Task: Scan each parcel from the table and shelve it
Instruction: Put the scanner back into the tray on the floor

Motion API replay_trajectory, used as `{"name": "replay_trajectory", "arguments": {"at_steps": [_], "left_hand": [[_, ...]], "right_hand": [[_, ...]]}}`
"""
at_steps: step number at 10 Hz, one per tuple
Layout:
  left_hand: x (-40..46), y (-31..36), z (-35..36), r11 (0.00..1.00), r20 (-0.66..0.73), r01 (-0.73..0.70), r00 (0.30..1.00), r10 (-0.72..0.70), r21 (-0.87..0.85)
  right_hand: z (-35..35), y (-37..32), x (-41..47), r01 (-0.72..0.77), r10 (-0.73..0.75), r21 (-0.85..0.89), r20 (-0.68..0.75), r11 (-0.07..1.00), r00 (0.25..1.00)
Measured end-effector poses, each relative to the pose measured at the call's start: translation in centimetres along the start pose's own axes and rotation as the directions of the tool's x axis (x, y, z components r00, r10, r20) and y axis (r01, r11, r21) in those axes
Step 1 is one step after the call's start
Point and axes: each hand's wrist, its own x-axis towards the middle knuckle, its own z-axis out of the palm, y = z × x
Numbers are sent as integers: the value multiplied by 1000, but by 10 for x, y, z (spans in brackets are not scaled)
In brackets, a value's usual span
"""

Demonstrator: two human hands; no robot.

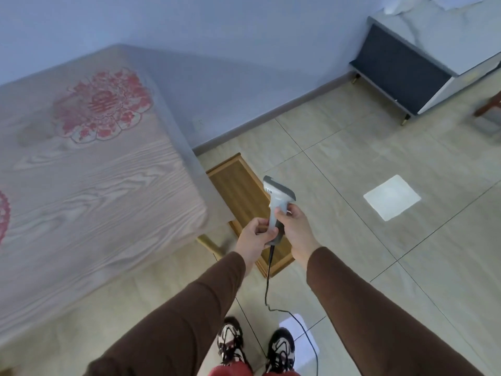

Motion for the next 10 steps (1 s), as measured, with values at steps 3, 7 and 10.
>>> {"name": "replay_trajectory", "arguments": {"at_steps": [3, 7, 10], "left_hand": [[123, -78, -33, 987, -84, -2, 996, 16, 158], [220, -141, -52, 921, -251, 4, 963, 102, 389], [218, -139, -53, 844, -293, 23, 943, 160, 537]], "right_hand": [[27, 90, 121, -51, 49, 34, 53, 998, 997], [44, 160, 217, 32, -35, -67, -45, 997, 998], [46, 165, 218, 31, -43, -144, -85, 989, 995]]}}
